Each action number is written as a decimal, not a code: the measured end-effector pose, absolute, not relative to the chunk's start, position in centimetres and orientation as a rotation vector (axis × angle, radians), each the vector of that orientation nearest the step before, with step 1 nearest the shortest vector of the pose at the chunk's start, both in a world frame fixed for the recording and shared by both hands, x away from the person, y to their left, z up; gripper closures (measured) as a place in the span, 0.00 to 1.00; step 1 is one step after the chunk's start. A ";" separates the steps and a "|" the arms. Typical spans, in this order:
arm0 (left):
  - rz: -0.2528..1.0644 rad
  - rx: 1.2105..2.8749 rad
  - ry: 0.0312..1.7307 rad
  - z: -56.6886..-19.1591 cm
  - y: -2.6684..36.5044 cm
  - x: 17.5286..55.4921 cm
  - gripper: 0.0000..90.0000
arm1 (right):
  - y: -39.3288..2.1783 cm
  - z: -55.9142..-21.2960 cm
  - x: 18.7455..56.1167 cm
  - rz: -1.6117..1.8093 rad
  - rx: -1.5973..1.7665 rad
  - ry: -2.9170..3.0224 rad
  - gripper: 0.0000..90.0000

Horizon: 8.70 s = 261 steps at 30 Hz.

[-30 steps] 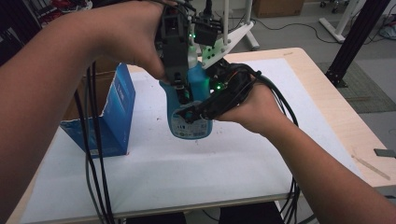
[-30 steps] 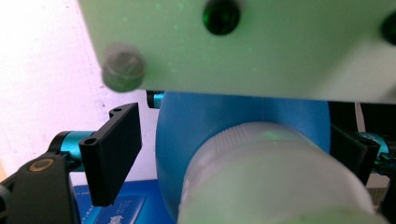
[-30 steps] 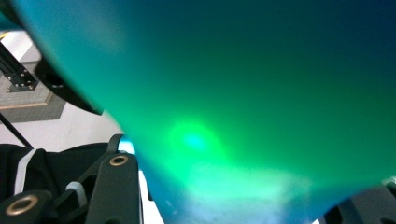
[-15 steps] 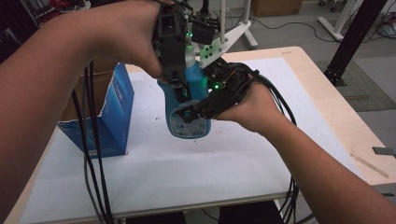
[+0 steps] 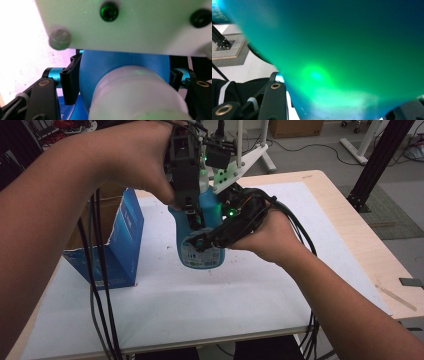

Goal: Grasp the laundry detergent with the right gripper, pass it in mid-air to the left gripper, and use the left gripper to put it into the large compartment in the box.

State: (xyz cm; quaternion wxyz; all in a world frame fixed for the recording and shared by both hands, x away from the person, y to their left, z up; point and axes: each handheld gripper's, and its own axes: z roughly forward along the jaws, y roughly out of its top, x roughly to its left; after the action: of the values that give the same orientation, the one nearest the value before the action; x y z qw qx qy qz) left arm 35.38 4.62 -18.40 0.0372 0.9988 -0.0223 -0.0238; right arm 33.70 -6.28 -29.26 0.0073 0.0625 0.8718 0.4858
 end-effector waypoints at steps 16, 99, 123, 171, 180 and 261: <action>-0.119 3.074 -0.060 -18.7 4.5 35.3 0.43 | -6.1 -29.4 33.6 1.544 0.188 2.731 0.51; 0.020 2.480 1.848 -13.5 25.5 40.8 0.42 | -14.5 -27.6 33.9 1.117 0.387 2.708 0.01; -0.026 2.931 1.224 -24.3 25.4 42.6 0.42 | -14.7 -28.4 34.4 1.080 0.429 2.736 0.01; -0.012 2.992 0.962 -24.8 26.3 42.0 0.27 | -14.9 -28.5 34.2 1.100 0.445 2.722 0.01; 0.064 2.998 0.969 -21.8 25.7 41.5 0.22 | -15.3 -27.6 34.7 1.100 0.429 2.727 0.01; -0.075 3.075 0.284 -21.0 11.7 39.4 0.02 | -15.8 -27.1 40.2 0.296 0.184 3.043 0.01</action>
State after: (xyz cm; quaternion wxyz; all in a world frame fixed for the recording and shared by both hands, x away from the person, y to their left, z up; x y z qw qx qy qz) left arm 39.38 11.73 -21.03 0.0264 0.9951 0.0920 -0.0242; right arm 40.22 -15.75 -27.15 0.0394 0.0601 0.9927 0.0966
